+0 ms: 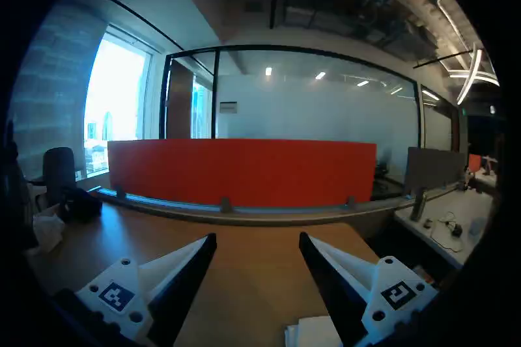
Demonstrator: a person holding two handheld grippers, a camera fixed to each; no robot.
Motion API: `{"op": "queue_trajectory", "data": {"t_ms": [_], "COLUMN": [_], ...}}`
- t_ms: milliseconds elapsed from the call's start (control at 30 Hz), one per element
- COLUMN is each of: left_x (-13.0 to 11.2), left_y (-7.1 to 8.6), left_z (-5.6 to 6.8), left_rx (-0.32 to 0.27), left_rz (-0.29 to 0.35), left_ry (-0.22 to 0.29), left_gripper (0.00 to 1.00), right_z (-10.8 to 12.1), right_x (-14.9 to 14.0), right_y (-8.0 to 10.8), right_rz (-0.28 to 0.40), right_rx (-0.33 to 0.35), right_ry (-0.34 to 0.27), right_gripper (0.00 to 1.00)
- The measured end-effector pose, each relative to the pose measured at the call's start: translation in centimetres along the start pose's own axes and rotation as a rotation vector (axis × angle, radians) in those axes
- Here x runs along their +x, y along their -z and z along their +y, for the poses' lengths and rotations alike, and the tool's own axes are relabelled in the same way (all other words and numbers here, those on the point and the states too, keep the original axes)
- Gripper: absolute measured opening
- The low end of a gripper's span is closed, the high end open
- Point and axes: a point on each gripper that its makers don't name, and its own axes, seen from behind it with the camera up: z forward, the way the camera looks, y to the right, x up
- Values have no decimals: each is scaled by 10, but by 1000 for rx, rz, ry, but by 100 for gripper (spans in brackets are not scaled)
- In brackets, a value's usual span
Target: Fold towel
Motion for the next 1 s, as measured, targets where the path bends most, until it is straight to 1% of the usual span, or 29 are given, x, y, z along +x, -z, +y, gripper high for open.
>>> {"op": "queue_trajectory", "data": {"t_ms": [167,367,467,667,833,1000], "left_x": [2,7,8,10,11,8], "left_y": [0,-1,-2,-1,-2,-3], "left_z": [-3,-10,-12,-19,-23,-28], "left_rx": [-2,2,4,16,24,41], "left_rz": [7,19,24,34,44,54], "left_ry": [5,7,8,21,17,22], "left_gripper": [94,94,94,94,94,94], "right_z": [-20,-42,-48,-54,-59,-65], "right_x": [7,12,13,9,15,18], "right_y": [-4,-8,-8,-8,-8,-8], "right_rz": [13,28,35,32,37,48], "right_rx": [5,13,6,-7,-14,-14], "right_ry": [-23,-23,-21,-25,-27,-54], "right_gripper": [99,99,99,99,99,99]}}
